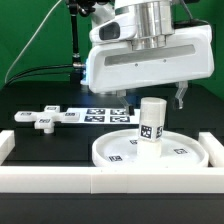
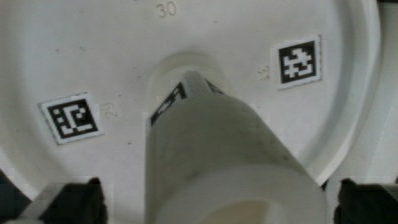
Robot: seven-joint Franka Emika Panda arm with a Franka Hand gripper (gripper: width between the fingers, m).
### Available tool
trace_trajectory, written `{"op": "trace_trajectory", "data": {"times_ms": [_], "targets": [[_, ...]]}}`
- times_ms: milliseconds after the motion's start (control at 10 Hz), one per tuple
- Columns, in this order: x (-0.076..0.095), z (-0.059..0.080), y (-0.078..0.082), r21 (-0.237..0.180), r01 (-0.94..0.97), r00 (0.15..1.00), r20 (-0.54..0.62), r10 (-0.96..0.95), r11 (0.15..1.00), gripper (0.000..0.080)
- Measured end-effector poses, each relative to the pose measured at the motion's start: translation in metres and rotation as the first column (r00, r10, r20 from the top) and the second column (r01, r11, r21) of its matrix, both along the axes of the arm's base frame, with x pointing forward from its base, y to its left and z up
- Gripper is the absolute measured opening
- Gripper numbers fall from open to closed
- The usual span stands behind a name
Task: Assemble round table
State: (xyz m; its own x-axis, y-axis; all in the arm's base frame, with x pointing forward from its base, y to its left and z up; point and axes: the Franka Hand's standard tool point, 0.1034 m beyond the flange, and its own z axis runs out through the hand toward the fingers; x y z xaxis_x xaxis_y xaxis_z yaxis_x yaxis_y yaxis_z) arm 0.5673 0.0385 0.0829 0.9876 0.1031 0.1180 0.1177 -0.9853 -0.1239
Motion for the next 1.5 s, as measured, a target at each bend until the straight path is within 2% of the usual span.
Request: {"op": "trace_trajectory", "data": {"times_ms": [300, 400, 700, 1100, 1500], "targets": [[0.0003, 0.0001, 0.0, -0.027, -0.194, 0.98, 0.025, 0.195, 0.981, 0.0649], [0.0019, 0.0012, 0.004, -0.064, -0.28, 0.959, 0.035, 0.282, 0.958, 0.0649], [-0.0002, -0.0002, 0.0082, -0.127, -0.528, 0.844, 0.031, 0.535, 0.84, 0.0649], [0.0025, 0.0026, 0.0081, -0.175, -0.768, 0.625, 0.005, 0.781, 0.616, 0.0649], [0.0022, 0.0019, 0.0084, -0.222, -0.92, 0.341, -0.044, 0.939, 0.323, 0.0649]]}}
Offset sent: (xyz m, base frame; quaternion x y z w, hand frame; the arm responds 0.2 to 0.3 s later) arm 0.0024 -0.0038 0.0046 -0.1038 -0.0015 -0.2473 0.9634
